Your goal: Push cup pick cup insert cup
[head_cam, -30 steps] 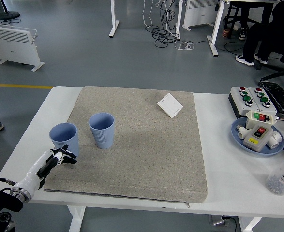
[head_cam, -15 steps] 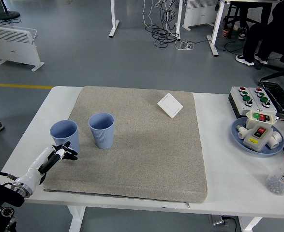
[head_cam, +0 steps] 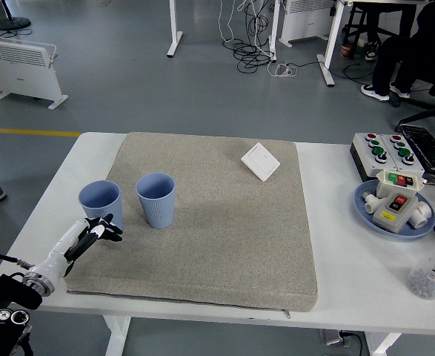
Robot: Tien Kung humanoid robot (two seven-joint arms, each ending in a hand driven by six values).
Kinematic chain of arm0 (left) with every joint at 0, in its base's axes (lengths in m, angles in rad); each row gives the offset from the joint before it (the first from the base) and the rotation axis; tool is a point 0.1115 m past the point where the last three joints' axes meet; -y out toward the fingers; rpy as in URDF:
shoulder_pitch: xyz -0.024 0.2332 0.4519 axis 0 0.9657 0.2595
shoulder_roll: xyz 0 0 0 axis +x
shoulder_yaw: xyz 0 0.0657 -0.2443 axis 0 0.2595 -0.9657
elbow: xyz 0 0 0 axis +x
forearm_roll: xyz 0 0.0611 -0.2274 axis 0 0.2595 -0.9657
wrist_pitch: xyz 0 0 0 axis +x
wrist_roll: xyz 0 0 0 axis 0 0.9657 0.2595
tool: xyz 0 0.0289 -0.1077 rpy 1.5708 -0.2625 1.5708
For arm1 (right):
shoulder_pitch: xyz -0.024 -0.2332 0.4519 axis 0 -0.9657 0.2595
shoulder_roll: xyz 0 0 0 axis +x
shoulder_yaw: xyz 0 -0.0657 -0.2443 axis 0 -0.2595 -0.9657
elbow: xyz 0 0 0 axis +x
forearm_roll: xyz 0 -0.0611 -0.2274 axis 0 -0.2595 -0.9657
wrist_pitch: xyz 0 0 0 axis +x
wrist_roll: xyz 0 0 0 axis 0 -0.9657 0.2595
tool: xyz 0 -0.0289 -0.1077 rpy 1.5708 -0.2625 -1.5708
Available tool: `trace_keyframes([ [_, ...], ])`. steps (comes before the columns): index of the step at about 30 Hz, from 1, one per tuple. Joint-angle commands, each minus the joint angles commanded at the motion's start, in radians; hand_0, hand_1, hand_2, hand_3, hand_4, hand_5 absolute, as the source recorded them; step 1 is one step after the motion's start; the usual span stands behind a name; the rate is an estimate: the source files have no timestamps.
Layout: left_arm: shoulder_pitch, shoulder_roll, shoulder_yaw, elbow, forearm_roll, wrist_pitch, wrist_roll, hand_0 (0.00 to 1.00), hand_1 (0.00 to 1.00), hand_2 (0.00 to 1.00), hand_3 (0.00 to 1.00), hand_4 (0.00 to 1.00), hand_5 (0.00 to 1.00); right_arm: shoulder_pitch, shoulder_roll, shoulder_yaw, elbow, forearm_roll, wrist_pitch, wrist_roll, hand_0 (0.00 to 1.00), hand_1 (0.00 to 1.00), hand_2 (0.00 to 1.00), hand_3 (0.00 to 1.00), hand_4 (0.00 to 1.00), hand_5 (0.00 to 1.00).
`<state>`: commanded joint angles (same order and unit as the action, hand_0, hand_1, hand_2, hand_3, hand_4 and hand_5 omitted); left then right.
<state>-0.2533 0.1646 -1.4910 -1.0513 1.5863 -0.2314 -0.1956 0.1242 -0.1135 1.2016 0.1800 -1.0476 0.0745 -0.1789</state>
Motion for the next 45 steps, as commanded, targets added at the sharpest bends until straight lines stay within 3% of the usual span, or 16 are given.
trace_keyframes([
  [19,-0.072,0.012,0.016,0.078,0.06,0.009,-0.03,0.775,0.587,0.499,0.476,0.615,0.998,0.002,0.002,0.0,0.0,-0.004,0.0,0.0,0.774,0.687,0.688,0.568,0.132,0.476],
  [27,-0.128,0.027,0.057,0.129,0.088,0.008,-0.043,0.784,0.596,0.5,0.475,0.615,0.998,0.002,0.003,-0.001,0.0,-0.005,0.0,-0.001,0.774,0.687,0.688,0.569,0.131,0.476],
  [37,-0.184,0.026,0.095,0.182,0.124,0.017,-0.072,0.785,0.603,0.5,0.475,0.614,0.998,0.003,0.005,-0.012,0.0,0.0,0.0,-0.003,0.774,0.687,0.688,0.569,0.131,0.475],
  [45,-0.209,0.038,0.118,0.217,0.142,0.016,-0.079,0.791,0.61,0.5,0.474,0.614,0.998,0.003,0.006,-0.02,0.0,0.002,0.001,-0.003,0.774,0.686,0.687,0.568,0.13,0.475],
])
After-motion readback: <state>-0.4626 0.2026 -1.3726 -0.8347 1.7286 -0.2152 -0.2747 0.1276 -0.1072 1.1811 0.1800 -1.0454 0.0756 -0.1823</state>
